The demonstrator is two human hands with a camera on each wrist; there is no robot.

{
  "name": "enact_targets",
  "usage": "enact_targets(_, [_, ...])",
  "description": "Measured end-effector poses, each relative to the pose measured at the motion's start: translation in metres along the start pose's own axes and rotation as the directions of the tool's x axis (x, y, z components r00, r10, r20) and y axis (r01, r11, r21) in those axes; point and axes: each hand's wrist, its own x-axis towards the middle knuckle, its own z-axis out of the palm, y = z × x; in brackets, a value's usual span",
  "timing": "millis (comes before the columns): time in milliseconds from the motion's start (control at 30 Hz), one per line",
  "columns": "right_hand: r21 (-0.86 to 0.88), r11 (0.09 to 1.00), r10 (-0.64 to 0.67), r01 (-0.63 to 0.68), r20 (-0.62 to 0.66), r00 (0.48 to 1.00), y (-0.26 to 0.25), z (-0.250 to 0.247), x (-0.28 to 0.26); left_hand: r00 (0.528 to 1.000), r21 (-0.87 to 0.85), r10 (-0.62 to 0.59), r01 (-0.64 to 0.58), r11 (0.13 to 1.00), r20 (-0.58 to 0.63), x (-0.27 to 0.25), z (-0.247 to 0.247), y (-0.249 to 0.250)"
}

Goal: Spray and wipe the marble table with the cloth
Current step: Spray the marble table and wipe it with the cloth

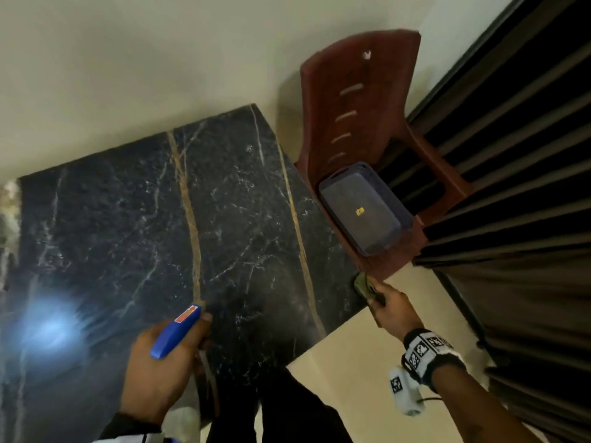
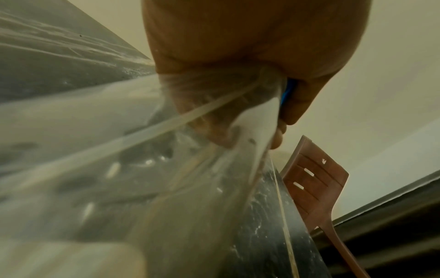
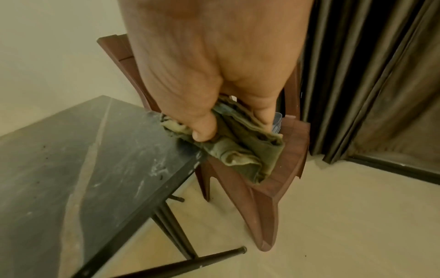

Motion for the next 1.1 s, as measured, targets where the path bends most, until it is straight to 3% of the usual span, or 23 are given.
enact_targets(133, [-0.035,0.992,-0.119,0.123,0.102,0.988,-0.062,-0.009,0.054,1.000,0.021,0.028,-0.028,0.999,-0.007,0.001,-0.014,0.008])
enact_targets(233, [-0.012,0.997,-0.074,0.076,0.095,0.993,-0.082,0.000,0.093,0.999,0.052,0.036,-0.035,0.998,-0.015,0.004,-0.018,0.009])
enact_targets(367, [0.115,0.991,-0.079,0.066,0.106,0.991,-0.051,-0.004,0.060,0.999,0.054,0.008,-0.006,0.999,-0.045,0.012,-0.014,0.011])
enact_targets(533, [0.199,0.978,0.043,-0.062,0.098,0.994,0.008,-0.006,-0.003,0.997,0.047,0.005,-0.002,0.999,-0.073,0.017,0.008,0.028])
enact_targets(700, [0.254,0.935,0.242,-0.248,0.052,0.969,0.005,-0.006,0.024,0.997,0.029,0.025,-0.023,0.999,-0.074,0.023,0.034,0.046])
enact_targets(800, [0.235,0.948,0.183,-0.213,0.141,0.973,0.002,-0.010,0.033,0.995,0.033,0.040,-0.037,0.999,-0.088,0.028,0.045,0.051])
enact_targets(967, [0.214,0.977,-0.037,0.011,0.120,0.992,0.003,-0.012,0.015,0.996,0.064,0.045,-0.040,0.997,-0.073,0.033,0.052,0.056])
enact_targets(1033, [0.092,0.993,0.061,-0.073,0.125,0.990,0.007,-0.010,0.007,0.997,0.061,0.038,-0.034,0.998,-0.066,0.034,0.053,0.059])
enact_targets(1100, [-0.018,0.970,0.244,-0.244,0.168,0.955,0.000,-0.015,0.010,0.996,0.049,0.042,-0.038,0.998,-0.074,0.035,0.056,0.059])
